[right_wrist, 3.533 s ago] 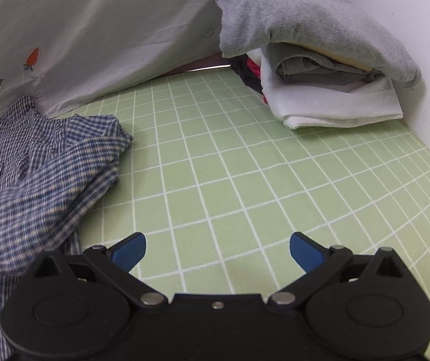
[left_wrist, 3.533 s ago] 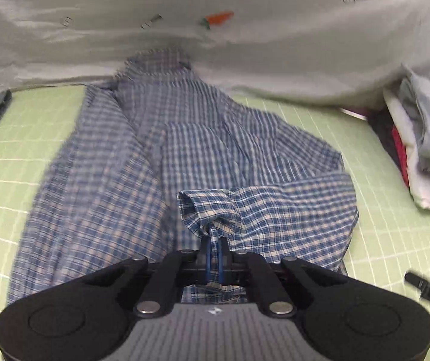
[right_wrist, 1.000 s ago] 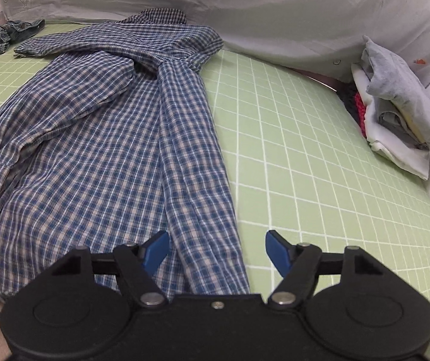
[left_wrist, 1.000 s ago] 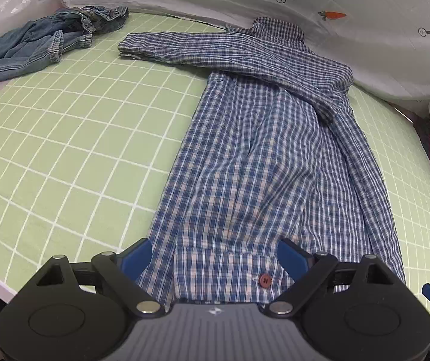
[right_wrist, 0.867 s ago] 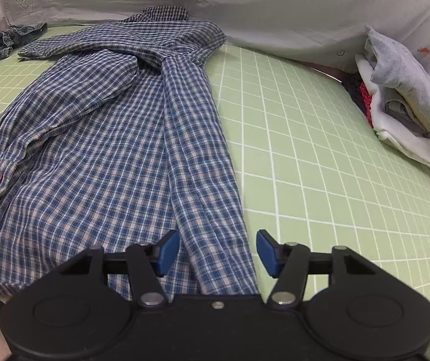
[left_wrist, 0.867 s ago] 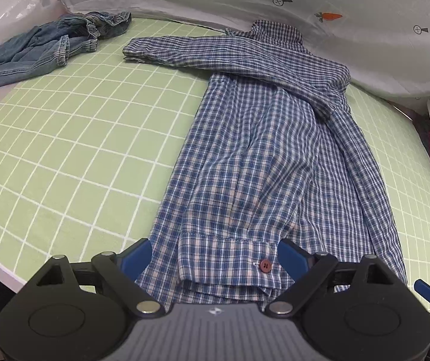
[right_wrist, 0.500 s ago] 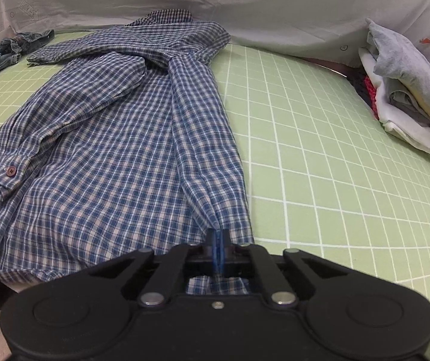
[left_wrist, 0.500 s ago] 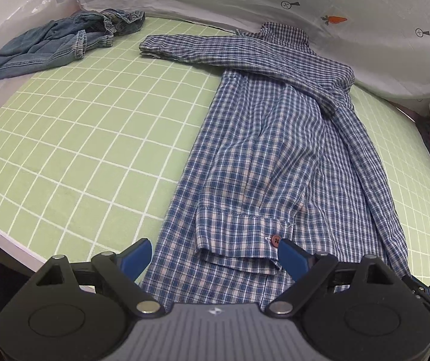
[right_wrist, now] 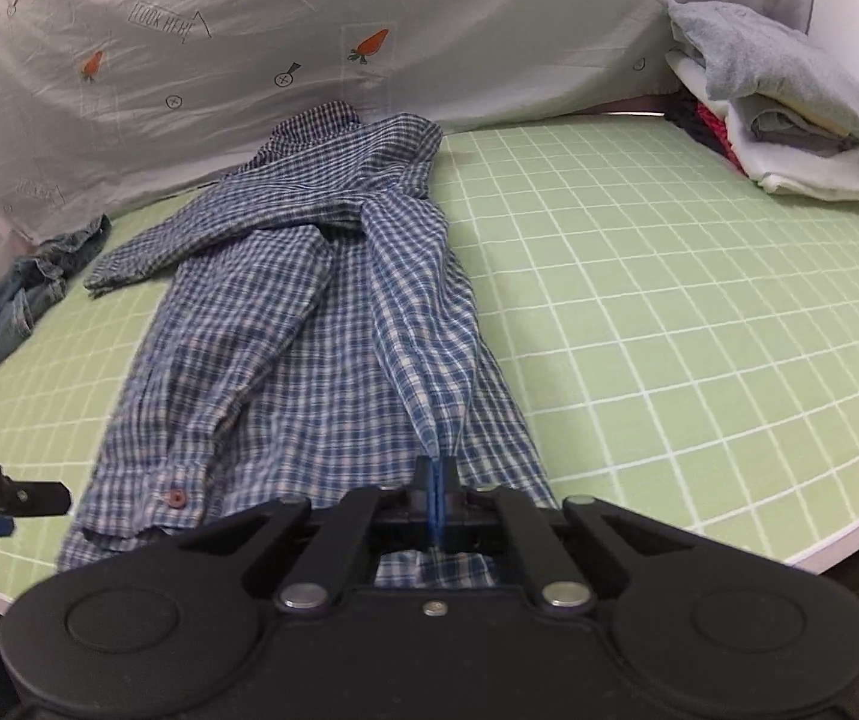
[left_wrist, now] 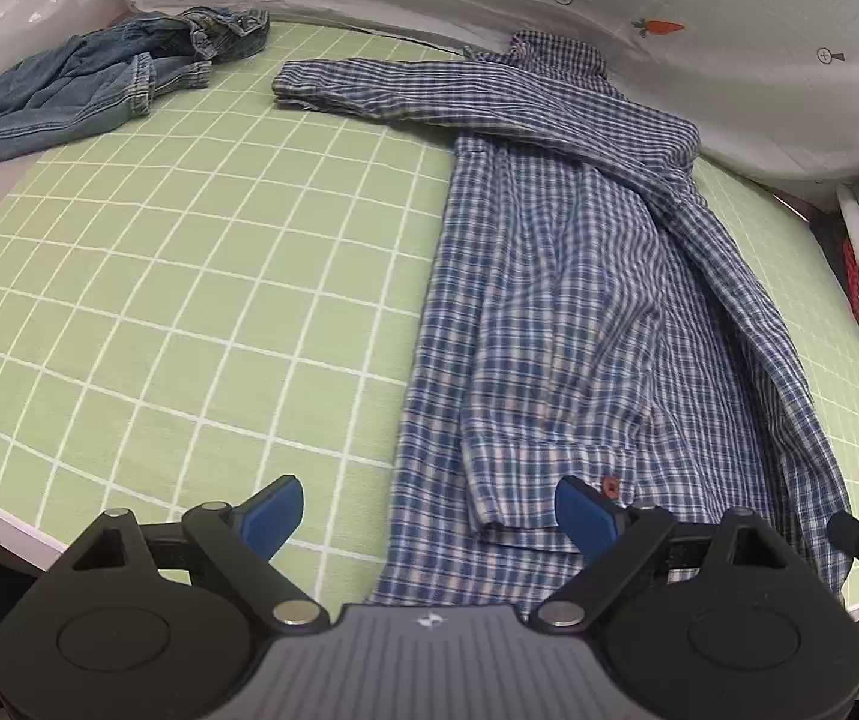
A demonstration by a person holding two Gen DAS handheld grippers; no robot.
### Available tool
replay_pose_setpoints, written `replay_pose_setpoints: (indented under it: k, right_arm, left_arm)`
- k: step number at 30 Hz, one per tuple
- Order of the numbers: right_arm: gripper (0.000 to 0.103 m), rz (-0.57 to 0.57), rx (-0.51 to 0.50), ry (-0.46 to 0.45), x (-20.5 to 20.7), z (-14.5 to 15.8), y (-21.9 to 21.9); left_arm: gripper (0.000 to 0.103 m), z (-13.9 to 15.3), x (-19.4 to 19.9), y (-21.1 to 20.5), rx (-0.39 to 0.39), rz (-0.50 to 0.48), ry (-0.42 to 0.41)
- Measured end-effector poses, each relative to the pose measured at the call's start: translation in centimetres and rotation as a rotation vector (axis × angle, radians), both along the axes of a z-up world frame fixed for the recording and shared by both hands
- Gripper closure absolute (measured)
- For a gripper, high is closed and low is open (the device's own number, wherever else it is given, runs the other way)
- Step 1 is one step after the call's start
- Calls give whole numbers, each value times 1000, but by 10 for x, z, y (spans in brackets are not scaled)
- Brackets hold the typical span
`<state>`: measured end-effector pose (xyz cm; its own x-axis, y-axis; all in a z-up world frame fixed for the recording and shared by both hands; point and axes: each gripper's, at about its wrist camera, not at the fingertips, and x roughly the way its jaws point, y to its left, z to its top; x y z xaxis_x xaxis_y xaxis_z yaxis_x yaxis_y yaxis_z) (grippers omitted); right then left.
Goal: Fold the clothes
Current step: 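Drag the shirt side edge straight with the right gripper, release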
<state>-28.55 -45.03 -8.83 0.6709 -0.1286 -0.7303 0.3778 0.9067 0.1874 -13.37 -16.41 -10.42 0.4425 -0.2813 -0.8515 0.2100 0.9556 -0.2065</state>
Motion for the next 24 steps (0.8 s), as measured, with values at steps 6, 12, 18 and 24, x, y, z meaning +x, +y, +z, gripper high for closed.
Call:
replay_pose_setpoints:
  k: [6, 12, 18, 24]
  right_arm:
    - [102, -27, 143, -50, 12, -2, 27]
    - [102, -70, 237, -11, 30, -31, 46]
    - [95, -106, 268, 86, 40, -63, 59]
    - [64, -75, 261, 81, 45, -56, 65]
  left_arm:
    - [12, 1, 18, 26, 16, -21, -9]
    - [12, -2, 34, 49, 43, -34, -13]
    - [12, -11, 47, 61, 54, -31, 15]
    - [12, -13, 58, 51, 33, -54, 22]
